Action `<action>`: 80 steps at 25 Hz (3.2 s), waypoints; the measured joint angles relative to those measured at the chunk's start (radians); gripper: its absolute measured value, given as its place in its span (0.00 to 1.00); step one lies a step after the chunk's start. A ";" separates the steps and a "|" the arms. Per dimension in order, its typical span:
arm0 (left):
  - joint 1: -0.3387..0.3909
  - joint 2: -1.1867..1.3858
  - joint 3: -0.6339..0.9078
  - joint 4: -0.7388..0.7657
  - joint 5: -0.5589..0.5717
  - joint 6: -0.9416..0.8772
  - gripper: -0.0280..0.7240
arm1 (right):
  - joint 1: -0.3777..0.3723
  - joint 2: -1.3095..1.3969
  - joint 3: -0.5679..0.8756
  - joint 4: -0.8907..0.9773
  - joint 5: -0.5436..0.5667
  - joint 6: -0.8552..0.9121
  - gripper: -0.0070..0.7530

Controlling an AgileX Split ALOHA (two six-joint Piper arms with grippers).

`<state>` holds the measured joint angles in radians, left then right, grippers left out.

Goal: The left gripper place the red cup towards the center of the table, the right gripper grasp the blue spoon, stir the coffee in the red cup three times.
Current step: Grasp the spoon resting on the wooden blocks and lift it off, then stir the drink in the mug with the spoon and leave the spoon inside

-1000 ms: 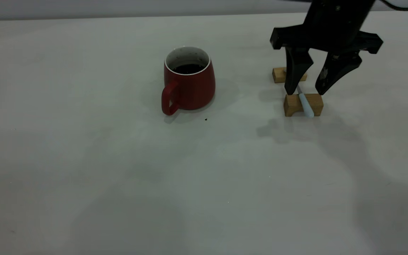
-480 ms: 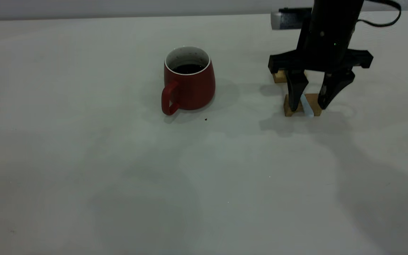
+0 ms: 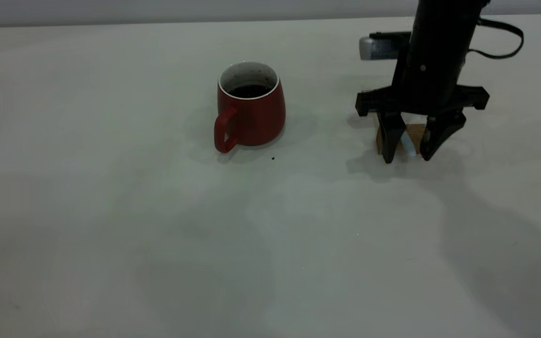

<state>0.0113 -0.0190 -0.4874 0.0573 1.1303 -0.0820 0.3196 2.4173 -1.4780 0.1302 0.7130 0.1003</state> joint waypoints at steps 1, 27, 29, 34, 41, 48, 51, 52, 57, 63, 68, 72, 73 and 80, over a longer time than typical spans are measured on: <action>0.000 0.000 0.000 0.000 0.000 0.000 0.77 | -0.002 0.006 0.000 0.000 -0.005 0.000 0.71; 0.000 0.000 0.000 0.000 0.000 0.000 0.77 | -0.009 -0.145 0.000 0.030 0.168 -0.008 0.18; 0.000 0.000 0.000 0.000 0.000 0.000 0.77 | -0.009 -0.191 0.000 0.132 0.193 -0.033 0.18; 0.000 0.000 0.000 0.000 0.000 0.000 0.77 | -0.009 -0.197 0.000 0.590 0.244 -0.150 0.18; 0.000 0.000 0.000 0.000 0.000 0.000 0.77 | -0.009 -0.149 0.000 1.116 0.350 -0.275 0.18; 0.000 0.000 0.000 0.000 0.000 0.000 0.77 | -0.009 -0.126 0.000 1.472 0.360 -0.145 0.18; 0.000 0.000 0.000 0.000 0.000 0.000 0.77 | -0.003 -0.126 0.000 1.549 0.364 0.021 0.18; 0.000 0.000 0.000 0.000 0.000 0.000 0.77 | 0.001 -0.126 0.000 1.575 0.364 0.083 0.18; 0.000 0.000 0.000 0.000 0.000 0.000 0.77 | 0.013 -0.116 -0.002 1.621 0.379 0.337 0.18; 0.000 0.000 0.000 0.000 0.000 0.000 0.77 | 0.017 0.033 -0.129 1.624 0.400 0.388 0.18; 0.000 0.000 0.000 0.000 0.000 0.000 0.77 | 0.006 0.145 -0.194 1.626 0.406 0.387 0.18; 0.000 0.000 0.000 0.000 0.000 0.000 0.77 | -0.018 0.199 -0.197 1.619 0.405 0.385 0.18; 0.000 0.000 0.000 0.000 0.000 0.000 0.77 | -0.019 0.203 -0.197 1.621 0.405 0.385 0.18; 0.000 0.000 0.000 0.000 0.000 0.000 0.77 | 0.031 0.271 -0.313 1.626 0.428 0.386 0.18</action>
<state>0.0113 -0.0190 -0.4874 0.0573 1.1303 -0.0820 0.3506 2.6883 -1.7907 1.7566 1.1412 0.4858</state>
